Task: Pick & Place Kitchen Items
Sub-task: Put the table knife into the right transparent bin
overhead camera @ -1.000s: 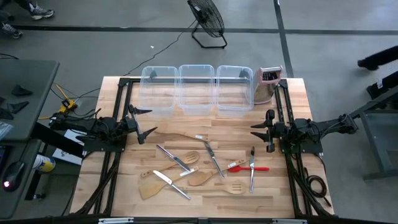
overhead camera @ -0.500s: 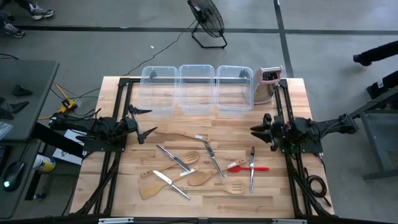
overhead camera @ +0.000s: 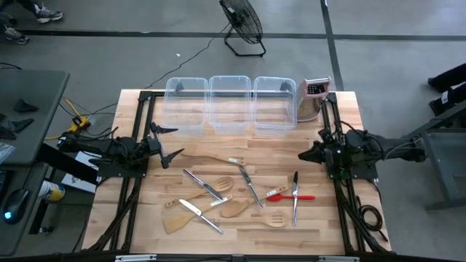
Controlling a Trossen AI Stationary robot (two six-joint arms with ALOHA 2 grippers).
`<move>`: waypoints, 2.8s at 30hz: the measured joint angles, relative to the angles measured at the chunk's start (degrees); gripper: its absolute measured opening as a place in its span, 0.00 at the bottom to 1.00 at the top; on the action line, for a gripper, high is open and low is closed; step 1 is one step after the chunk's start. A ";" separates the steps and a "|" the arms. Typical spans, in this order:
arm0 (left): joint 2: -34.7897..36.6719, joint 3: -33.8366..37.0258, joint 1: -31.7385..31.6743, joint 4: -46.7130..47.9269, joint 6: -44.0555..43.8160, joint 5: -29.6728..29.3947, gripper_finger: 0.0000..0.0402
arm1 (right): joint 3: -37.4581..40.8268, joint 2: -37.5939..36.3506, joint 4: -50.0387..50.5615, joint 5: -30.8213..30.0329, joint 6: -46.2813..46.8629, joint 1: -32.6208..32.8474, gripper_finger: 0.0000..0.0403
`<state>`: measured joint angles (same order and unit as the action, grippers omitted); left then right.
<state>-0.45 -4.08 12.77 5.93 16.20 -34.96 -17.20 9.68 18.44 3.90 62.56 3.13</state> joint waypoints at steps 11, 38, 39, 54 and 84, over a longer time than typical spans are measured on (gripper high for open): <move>0.00 0.00 -0.02 0.00 0.00 -0.02 0.97 | -2.87 2.59 17.72 -4.20 19.48 3.17 0.27; 0.00 0.00 -0.01 0.00 -0.01 -0.02 0.97 | -17.47 34.60 34.29 -1.76 35.27 19.31 0.30; 0.00 0.00 -0.01 0.00 -0.01 -0.01 0.97 | -17.47 35.35 34.80 -1.87 36.97 20.44 0.33; 0.00 0.01 -0.02 0.00 0.00 0.00 0.97 | -10.09 41.72 19.89 -7.09 46.75 28.69 0.70; 0.00 0.00 0.00 0.00 -0.02 -0.02 0.97 | 7.95 39.15 -7.71 -17.32 45.75 34.33 0.70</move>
<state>-0.45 -4.08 12.78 5.93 16.19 -34.98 -9.26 48.83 10.73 -13.42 108.31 37.45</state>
